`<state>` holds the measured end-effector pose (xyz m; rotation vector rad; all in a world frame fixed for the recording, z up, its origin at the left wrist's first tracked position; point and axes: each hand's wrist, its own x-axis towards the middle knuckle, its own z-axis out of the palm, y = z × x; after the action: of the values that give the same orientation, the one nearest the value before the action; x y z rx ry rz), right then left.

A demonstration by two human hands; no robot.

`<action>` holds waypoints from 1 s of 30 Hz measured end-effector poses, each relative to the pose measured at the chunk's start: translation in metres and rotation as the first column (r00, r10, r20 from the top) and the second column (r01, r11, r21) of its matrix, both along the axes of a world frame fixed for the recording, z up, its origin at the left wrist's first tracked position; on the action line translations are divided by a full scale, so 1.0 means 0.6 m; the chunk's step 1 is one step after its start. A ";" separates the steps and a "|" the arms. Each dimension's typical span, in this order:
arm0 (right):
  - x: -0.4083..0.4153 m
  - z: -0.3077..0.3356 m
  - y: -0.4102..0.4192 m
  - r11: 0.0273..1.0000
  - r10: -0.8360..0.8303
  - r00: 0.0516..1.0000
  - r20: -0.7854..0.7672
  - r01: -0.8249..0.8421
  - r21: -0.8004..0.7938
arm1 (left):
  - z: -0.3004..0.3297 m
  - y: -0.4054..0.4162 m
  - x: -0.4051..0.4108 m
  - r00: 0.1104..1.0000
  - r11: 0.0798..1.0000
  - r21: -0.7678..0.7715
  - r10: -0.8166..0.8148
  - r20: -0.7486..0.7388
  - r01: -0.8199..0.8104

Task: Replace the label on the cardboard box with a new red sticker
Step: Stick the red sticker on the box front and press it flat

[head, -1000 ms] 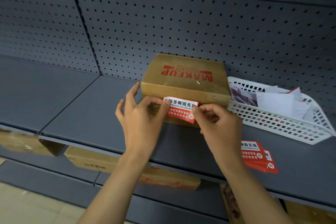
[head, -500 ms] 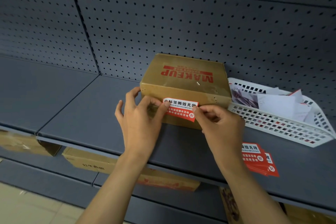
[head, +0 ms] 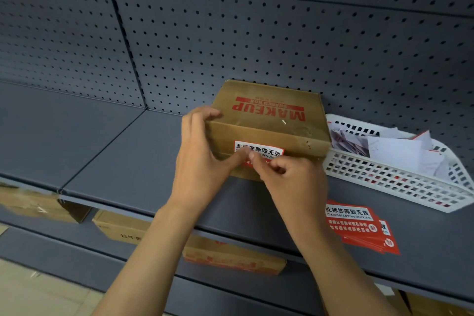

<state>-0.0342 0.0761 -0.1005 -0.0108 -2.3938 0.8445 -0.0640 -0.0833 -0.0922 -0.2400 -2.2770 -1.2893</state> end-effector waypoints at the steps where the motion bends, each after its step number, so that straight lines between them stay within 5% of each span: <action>1: -0.006 0.001 -0.001 0.998 -0.036 0.999 0.011 0.035 0.052 | 0.001 0.003 -0.002 1.000 1.000 -0.031 0.000 -0.004 0.000; 7: -0.010 0.006 0.042 0.988 -0.139 0.987 0.083 0.133 0.081 | 0.010 -0.012 -0.013 0.998 0.994 -0.098 0.040 0.046 -0.036; 17: 0.008 -0.001 0.062 0.984 -0.042 0.991 0.130 0.064 -0.168 | 0.030 -0.037 -0.025 0.984 0.990 -0.071 -0.115 0.137 0.125; 26: -0.017 0.017 0.021 0.995 -0.048 0.998 0.032 0.045 0.092 | 0.025 -0.005 -0.011 0.995 0.989 -0.136 0.065 0.075 -0.054; 30: -0.010 0.020 0.059 0.997 -0.083 0.994 0.071 0.082 0.012 | 0.032 -0.020 -0.019 0.992 0.993 -0.114 0.020 0.121 -0.006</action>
<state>-0.0403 0.1117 -0.0887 -0.1377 -2.4460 0.8072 -0.0752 -0.0955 -0.0728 -0.1898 -2.4549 -1.1988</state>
